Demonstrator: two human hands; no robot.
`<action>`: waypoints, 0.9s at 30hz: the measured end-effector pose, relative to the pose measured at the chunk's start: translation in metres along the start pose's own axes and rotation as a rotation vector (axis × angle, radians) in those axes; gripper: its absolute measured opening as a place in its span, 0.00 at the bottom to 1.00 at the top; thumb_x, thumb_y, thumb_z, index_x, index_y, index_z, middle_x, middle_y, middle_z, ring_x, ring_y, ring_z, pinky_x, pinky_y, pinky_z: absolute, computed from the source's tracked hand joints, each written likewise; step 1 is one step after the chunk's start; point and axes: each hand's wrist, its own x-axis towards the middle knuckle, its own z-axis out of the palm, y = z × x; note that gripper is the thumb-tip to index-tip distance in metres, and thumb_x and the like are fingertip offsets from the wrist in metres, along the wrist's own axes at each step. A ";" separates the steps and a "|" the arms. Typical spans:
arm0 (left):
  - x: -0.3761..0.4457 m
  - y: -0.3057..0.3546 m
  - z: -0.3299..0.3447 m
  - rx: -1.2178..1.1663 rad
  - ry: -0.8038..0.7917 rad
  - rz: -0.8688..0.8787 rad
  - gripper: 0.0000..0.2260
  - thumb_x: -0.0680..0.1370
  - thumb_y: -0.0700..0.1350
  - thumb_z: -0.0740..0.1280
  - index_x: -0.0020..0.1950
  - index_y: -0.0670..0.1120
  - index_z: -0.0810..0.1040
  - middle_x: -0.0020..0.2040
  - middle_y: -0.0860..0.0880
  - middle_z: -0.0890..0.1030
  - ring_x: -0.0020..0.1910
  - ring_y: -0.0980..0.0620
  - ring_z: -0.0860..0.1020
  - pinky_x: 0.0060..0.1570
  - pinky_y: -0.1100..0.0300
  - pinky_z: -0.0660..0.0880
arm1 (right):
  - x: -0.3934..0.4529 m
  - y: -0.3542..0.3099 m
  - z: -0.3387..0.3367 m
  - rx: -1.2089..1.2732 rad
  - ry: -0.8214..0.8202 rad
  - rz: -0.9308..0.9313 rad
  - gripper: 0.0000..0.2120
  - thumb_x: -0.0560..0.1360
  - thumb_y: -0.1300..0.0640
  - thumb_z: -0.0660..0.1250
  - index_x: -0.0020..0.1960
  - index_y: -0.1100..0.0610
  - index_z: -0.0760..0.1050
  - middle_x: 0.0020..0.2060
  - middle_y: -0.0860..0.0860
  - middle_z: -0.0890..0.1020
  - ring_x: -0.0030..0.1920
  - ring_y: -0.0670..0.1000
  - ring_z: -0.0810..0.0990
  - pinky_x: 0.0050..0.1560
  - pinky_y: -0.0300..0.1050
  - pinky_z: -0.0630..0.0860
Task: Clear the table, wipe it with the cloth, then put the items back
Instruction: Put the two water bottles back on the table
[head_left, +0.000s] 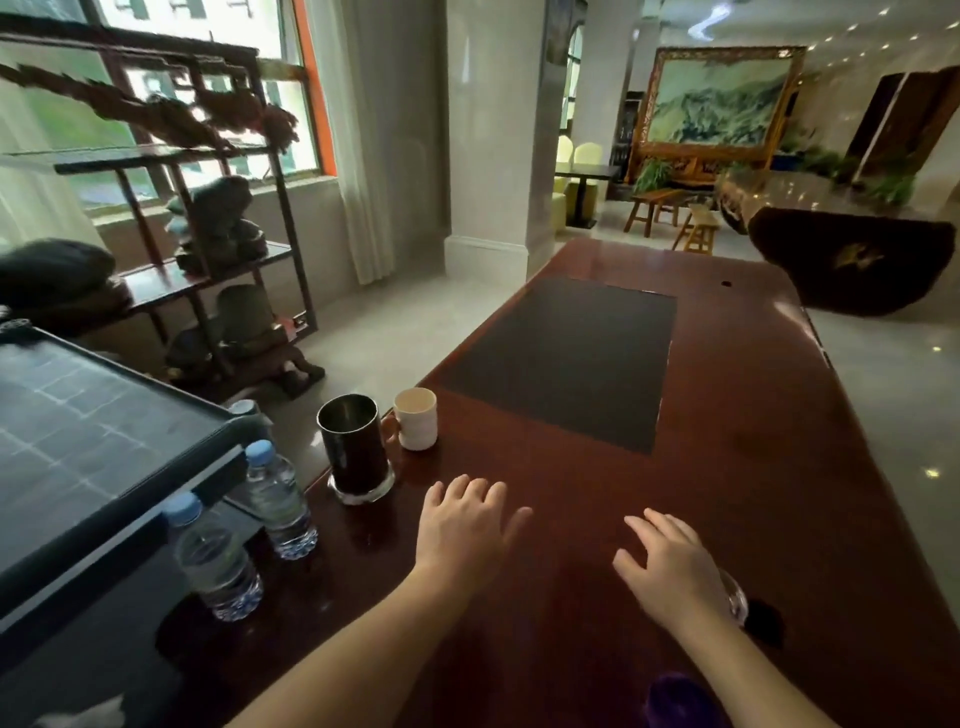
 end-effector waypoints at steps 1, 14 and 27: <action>-0.003 -0.009 -0.001 -0.009 0.007 -0.024 0.30 0.77 0.67 0.42 0.65 0.52 0.72 0.64 0.53 0.77 0.69 0.48 0.69 0.68 0.47 0.62 | 0.006 -0.010 0.004 -0.002 -0.002 -0.027 0.26 0.77 0.44 0.61 0.74 0.49 0.68 0.75 0.48 0.68 0.76 0.51 0.60 0.72 0.47 0.59; -0.079 -0.141 -0.003 0.000 0.100 -0.465 0.29 0.77 0.66 0.47 0.65 0.51 0.76 0.63 0.52 0.79 0.65 0.50 0.74 0.64 0.50 0.69 | 0.060 -0.169 0.068 0.029 -0.154 -0.376 0.29 0.75 0.46 0.67 0.74 0.54 0.68 0.73 0.53 0.70 0.75 0.54 0.62 0.74 0.47 0.58; -0.123 -0.195 0.016 -0.013 0.188 -0.711 0.16 0.73 0.60 0.70 0.49 0.49 0.83 0.46 0.51 0.84 0.48 0.50 0.82 0.45 0.53 0.77 | 0.068 -0.278 0.119 0.270 -0.378 -0.530 0.31 0.74 0.49 0.71 0.74 0.56 0.68 0.72 0.53 0.72 0.73 0.53 0.67 0.70 0.45 0.62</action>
